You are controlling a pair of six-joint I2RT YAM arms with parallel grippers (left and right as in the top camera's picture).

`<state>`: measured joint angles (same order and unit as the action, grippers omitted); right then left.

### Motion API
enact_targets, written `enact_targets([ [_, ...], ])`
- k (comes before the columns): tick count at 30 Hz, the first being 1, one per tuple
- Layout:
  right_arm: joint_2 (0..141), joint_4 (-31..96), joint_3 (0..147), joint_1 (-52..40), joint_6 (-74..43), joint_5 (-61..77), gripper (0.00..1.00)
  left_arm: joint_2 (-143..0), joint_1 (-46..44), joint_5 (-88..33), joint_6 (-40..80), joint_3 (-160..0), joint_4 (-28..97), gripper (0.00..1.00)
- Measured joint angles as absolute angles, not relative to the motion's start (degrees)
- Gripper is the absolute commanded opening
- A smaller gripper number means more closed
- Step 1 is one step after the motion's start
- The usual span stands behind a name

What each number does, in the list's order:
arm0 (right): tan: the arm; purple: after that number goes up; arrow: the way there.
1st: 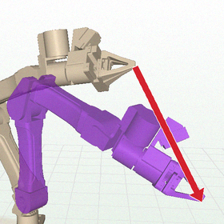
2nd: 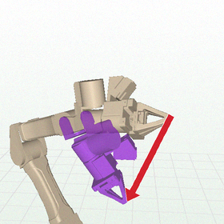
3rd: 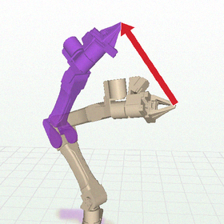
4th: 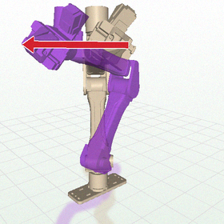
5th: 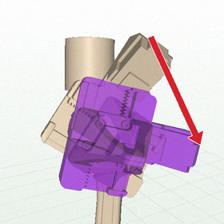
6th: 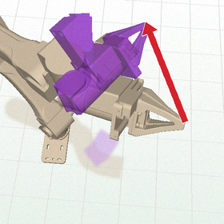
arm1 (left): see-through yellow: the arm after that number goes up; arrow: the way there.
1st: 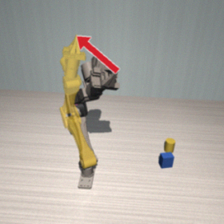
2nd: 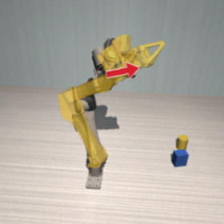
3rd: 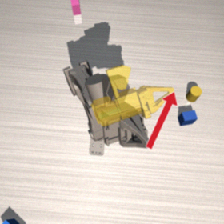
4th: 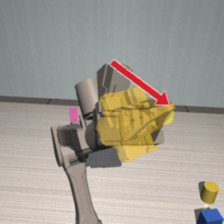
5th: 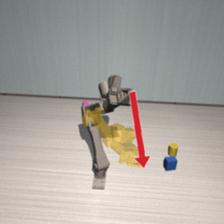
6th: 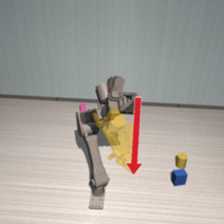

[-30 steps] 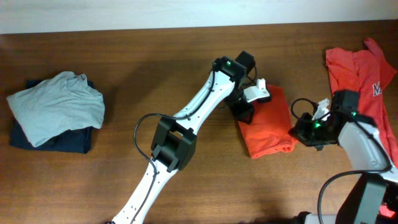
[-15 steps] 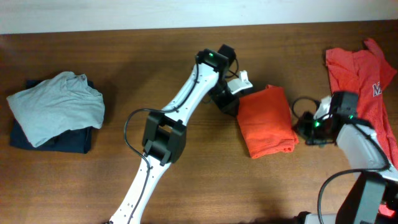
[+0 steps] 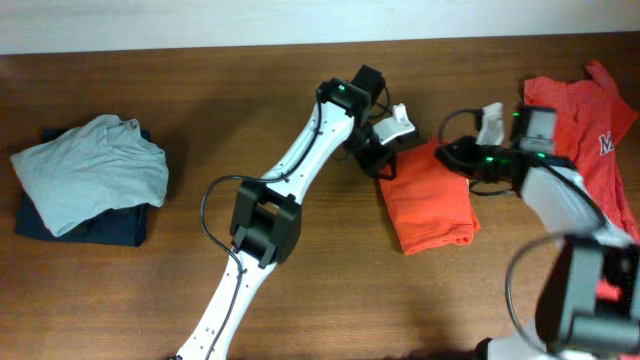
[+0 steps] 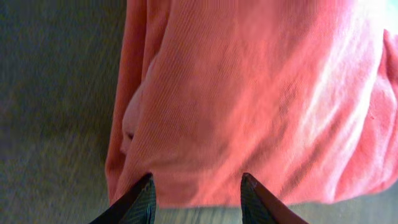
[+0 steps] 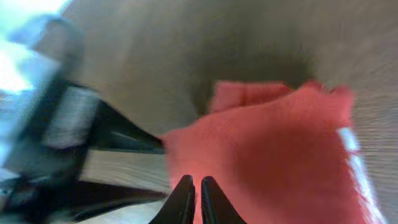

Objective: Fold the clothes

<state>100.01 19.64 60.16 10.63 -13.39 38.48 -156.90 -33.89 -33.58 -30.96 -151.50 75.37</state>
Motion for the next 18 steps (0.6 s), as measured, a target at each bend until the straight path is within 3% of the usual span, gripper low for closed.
enact_targets([
  [6,110.0,17.5,60.4,10.3,-18.3,34.5,0.13,-157.4,-34.8,-28.6,-30.2,-151.5,77.6,0.43],
  [11,110.0,18.0,60.7,12.1,-14.5,42.2,0.34,-158.2,-33.6,-27.4,-29.4,-151.5,78.0,0.44],
  [15,109.6,18.5,62.1,14.1,-10.4,55.8,0.46,-158.0,-30.3,-27.3,-25.1,-151.5,78.5,0.66],
  [18,106.1,19.5,63.0,14.9,-9.3,62.8,0.53,-156.0,-27.4,-27.1,-18.1,-151.5,80.5,0.7],
])
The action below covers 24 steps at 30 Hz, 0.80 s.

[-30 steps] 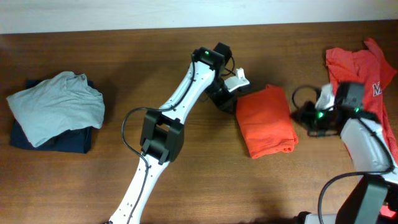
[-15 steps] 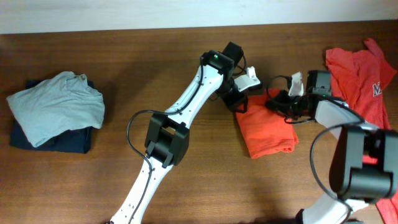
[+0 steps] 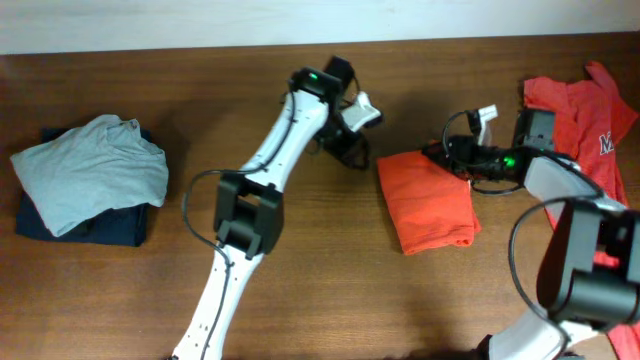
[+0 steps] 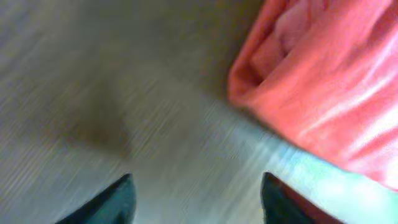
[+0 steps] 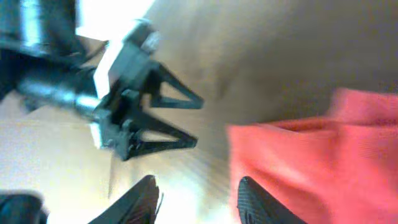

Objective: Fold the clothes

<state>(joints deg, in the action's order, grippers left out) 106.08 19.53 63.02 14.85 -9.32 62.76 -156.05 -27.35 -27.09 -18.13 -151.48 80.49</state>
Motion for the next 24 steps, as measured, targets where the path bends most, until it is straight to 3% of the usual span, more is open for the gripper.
enact_targets([
  [8,88.1,27.5,65.0,17.1,-9.1,59.0,0.59,-151.5,-27.7,-33.3,0.7,-151.7,88.5,0.7],
  [13,76.8,42.0,68.1,18.0,-11.1,38.7,0.67,-151.7,-33.1,-34.8,11.6,-151.7,87.3,0.7],
  [16,73.4,46.8,69.5,18.1,-12.0,29.1,0.81,-151.7,-35.7,-34.9,17.6,-151.7,84.5,0.73],
  [19,71.8,50.5,70.1,18.2,-12.2,22.9,0.83,-151.7,-37.0,-32.7,21.5,-151.7,83.5,0.73],
  [20,72.0,51.3,70.2,18.2,-12.3,21.8,0.8,-151.7,-37.0,-31.9,22.2,-151.7,83.8,0.73],
  [23,74.9,54.8,70.4,18.2,-12.1,18.4,0.34,-151.7,-36.1,-29.0,23.0,-151.7,86.6,0.68],
  [24,77.4,55.8,70.5,18.2,-12.4,17.4,0.24,-151.7,-35.0,-27.8,22.7,-151.7,89.5,0.67],
])
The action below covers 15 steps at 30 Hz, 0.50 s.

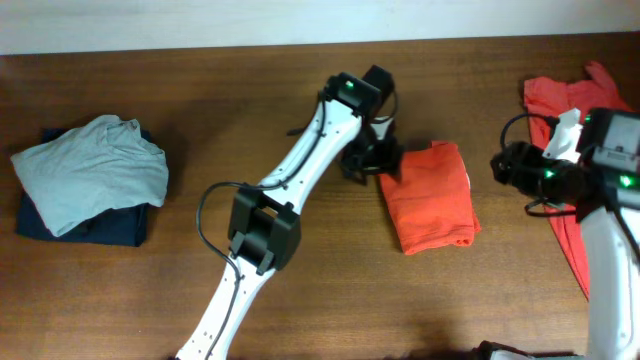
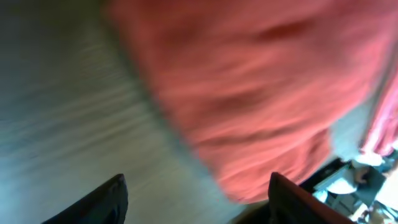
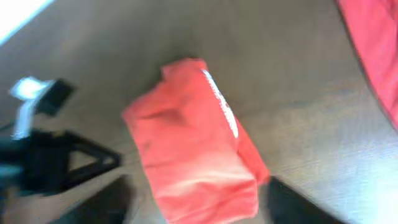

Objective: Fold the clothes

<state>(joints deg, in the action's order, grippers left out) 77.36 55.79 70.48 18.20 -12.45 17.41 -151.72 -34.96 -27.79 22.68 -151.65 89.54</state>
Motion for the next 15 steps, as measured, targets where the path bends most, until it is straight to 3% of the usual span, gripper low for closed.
enact_targets([
  [1,79.4,56.3,70.5,18.2,-12.3,16.9,0.18,-151.7,-33.6,-27.0,22.1,-151.7,91.2,0.64],
  [5,90.3,56.8,70.6,18.2,-12.5,15.9,0.13,-151.7,-26.2,-25.4,19.1,-151.7,95.9,0.56],
  [8,99.6,56.0,70.6,18.2,-12.4,15.6,0.12,-151.7,-19.4,-23.4,14.7,-151.7,96.5,0.56],
  [15,111.0,54.2,70.6,14.1,-12.0,17.0,0.11,-151.4,-13.3,-15.7,8.3,-151.7,96.5,0.57],
])
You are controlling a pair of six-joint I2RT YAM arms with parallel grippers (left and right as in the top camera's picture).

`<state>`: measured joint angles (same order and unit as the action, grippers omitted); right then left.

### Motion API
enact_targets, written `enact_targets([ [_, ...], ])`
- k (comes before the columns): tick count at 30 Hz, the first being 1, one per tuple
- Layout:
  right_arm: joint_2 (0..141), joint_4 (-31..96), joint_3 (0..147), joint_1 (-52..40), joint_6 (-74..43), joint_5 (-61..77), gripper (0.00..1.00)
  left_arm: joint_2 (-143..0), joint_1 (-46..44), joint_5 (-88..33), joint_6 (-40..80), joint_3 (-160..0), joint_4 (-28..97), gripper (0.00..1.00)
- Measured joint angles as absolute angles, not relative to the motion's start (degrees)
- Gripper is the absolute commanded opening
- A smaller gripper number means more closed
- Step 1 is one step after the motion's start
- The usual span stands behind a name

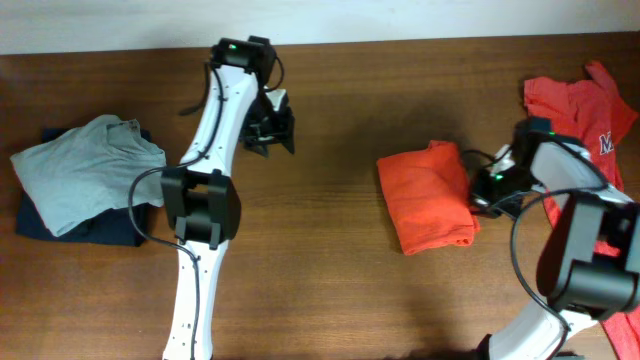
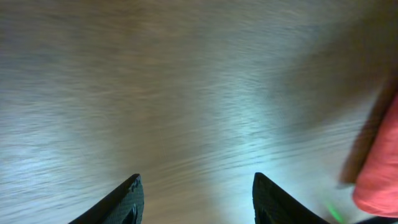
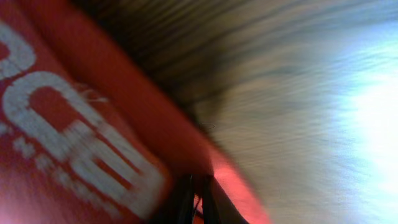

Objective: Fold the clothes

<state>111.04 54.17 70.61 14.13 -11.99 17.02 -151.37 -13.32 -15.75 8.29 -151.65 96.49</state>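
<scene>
A folded orange shirt (image 1: 425,200) lies right of the table's middle. My right gripper (image 1: 481,194) sits at its right edge. In the right wrist view, the right gripper (image 3: 199,200) has its fingers drawn together on a red fold with white print (image 3: 74,143). My left gripper (image 1: 272,126) hovers over bare wood at the back left of centre, far from the shirt. In its own view the left gripper (image 2: 202,199) stands open and empty, with a sliver of orange cloth (image 2: 379,174) at the right edge.
A loose red shirt (image 1: 585,110) with white lettering lies at the back right, behind the right arm. At the far left a grey shirt (image 1: 90,170) rests on a folded navy garment (image 1: 110,228). The table's back edge (image 1: 320,45) meets a pale wall.
My left gripper was open at the orange shirt's left edge and is now well to the left over bare wood. My right gripper, off to the right before, is now shut on the shirt's right edge.
Both grippers were at the folded orange shirt's far edge, left open, right shut. Then the left stood off to the left and the right was open. Then the left was at the shirt's left edge, the right withdrawn. Now the left is away and the right grips the shirt.
</scene>
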Motion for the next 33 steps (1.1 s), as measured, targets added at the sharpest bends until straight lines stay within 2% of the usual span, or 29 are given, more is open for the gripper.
enact_targets([
  [3,111.7,53.3,70.6,10.1,-11.7,19.2,0.12,-148.8,-11.0,-14.7,6.6,-151.4,96.5,0.65],
  [5,111.7,52.8,70.6,6.0,-11.6,22.0,0.09,-144.9,-8.8,-14.1,5.9,-151.4,96.5,0.75],
  [11,111.7,52.9,70.6,-1.6,-13.6,25.2,0.12,-134.9,-3.3,-17.3,4.1,-151.7,96.5,0.77],
  [14,111.7,53.6,70.6,-0.6,-14.2,24.3,0.16,-134.1,-3.1,-22.0,2.5,-149.7,96.4,0.76],
  [17,111.5,54.7,70.7,2.2,-14.6,23.2,0.25,-134.4,-5.4,-27.0,1.2,-141.3,94.7,0.75],
  [23,108.2,57.3,75.7,8.1,-9.3,25.8,0.32,-134.7,-14.3,-37.0,2.4,-120.4,76.7,0.78],
  [25,106.5,57.9,77.3,8.2,-8.3,26.8,0.31,-134.9,-17.6,-39.0,5.2,-115.2,70.9,0.79],
  [28,105.0,58.1,78.0,6.9,-7.2,27.7,0.17,-135.0,-22.0,-40.6,11.1,-109.5,63.7,0.83],
  [31,105.1,57.1,78.0,5.1,-7.3,27.8,0.1,-135.0,-24.3,-40.9,16.8,-106.7,59.0,0.87],
  [32,105.1,56.3,78.0,4.2,-7.3,27.7,0.08,-135.0,-24.8,-41.0,18.4,-105.9,57.7,0.94],
  [33,105.1,55.8,78.0,3.5,-7.8,27.4,0.07,-135.0,-25.3,-41.0,20.1,-105.1,56.2,0.95],
])
